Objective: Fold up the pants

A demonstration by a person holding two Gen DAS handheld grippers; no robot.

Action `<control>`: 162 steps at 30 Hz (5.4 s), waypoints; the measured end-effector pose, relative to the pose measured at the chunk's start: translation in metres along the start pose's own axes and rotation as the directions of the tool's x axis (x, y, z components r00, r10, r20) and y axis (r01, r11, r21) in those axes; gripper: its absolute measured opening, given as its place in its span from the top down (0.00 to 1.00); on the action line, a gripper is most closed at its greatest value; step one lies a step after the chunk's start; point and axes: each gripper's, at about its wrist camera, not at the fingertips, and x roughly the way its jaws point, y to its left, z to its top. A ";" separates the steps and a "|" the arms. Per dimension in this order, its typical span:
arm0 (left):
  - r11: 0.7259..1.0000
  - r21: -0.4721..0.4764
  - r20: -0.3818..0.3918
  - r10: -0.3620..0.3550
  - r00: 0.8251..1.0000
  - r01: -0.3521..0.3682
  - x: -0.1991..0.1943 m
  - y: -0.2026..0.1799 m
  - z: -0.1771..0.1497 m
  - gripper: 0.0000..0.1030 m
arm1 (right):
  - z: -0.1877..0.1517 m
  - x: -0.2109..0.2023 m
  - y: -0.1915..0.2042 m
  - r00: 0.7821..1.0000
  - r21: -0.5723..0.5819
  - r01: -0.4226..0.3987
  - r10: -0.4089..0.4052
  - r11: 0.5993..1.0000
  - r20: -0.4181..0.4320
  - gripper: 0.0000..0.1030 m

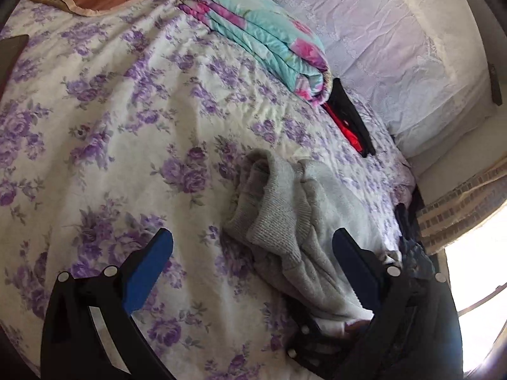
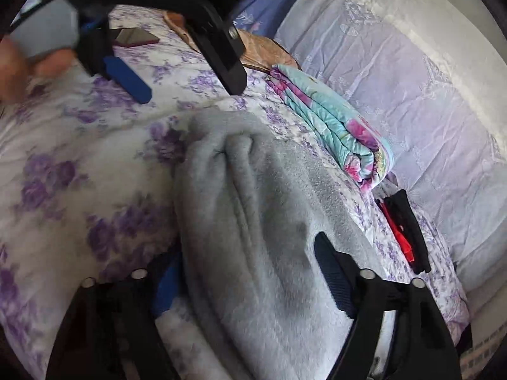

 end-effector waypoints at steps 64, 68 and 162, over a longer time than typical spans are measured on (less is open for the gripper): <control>0.912 -0.153 -0.336 -0.411 0.847 0.381 0.073 -0.067 0.028 0.45 | 0.002 -0.037 0.003 0.918 0.009 0.341 -0.335 0.940 0.213 0.77; 0.914 0.031 -0.316 -0.374 0.872 0.404 0.049 -0.138 0.024 0.53 | -0.016 -0.073 -0.039 0.894 0.236 0.314 -0.370 0.920 0.253 0.77; 0.906 0.415 -0.346 0.069 0.936 0.087 0.155 -0.222 -0.140 0.05 | -0.405 -0.069 -0.338 0.820 0.952 -0.289 0.489 -0.096 0.298 0.17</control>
